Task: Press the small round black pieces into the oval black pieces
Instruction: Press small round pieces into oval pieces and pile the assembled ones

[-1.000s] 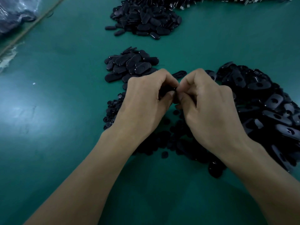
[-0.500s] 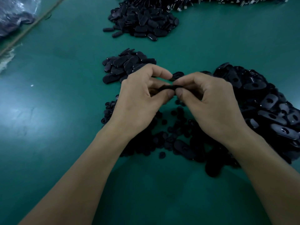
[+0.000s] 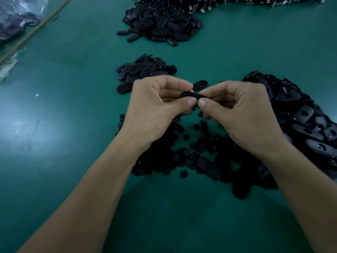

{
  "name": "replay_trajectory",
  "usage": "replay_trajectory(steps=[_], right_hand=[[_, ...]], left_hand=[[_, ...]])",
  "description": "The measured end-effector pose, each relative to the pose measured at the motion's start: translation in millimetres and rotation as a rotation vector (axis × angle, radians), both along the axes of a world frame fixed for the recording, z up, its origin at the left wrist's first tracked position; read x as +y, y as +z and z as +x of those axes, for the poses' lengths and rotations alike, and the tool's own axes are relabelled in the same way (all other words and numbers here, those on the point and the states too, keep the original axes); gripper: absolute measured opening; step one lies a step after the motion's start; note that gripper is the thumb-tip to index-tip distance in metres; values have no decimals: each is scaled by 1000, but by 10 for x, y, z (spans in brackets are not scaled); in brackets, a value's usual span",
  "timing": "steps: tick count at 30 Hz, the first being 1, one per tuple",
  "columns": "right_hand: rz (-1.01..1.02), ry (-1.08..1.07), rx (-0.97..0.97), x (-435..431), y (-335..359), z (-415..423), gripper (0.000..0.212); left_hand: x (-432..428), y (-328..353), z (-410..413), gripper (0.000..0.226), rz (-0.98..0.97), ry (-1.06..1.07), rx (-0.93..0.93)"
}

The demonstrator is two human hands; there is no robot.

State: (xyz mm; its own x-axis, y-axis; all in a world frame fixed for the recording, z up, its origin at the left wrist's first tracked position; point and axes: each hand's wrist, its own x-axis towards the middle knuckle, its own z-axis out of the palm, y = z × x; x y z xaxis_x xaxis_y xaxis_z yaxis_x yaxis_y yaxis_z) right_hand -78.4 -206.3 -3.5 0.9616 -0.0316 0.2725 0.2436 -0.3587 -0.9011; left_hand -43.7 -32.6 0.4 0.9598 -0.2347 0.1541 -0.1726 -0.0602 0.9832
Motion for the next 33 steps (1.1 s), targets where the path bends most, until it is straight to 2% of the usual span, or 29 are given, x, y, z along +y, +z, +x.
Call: replay_trajectory(steps=[5,14,23,25,29,31,33], right_hand=[[-55,-17,27,-6,2,1,13],[-22,-54,36,-9,0,-2,9],[-75,-84,19,12,7,-9,12],[-220,-148,2,18,7,-14,18],[-751,-353,38,-101,3,-13,38],[-880,-444,159,-158,10,-20,44],[-926,-477,284,-178,14,-30,46]], left_hand=[[7,3,-2,24,31,-23,1],[18,5,4,25,22,-21,-25],[-18,-5,11,26,124,71,-115],[-20,-14,21,26,161,132,-119],[35,31,100,24,220,367,-185],[85,50,163,25,226,442,-177],[115,52,231,25,237,479,-159]])
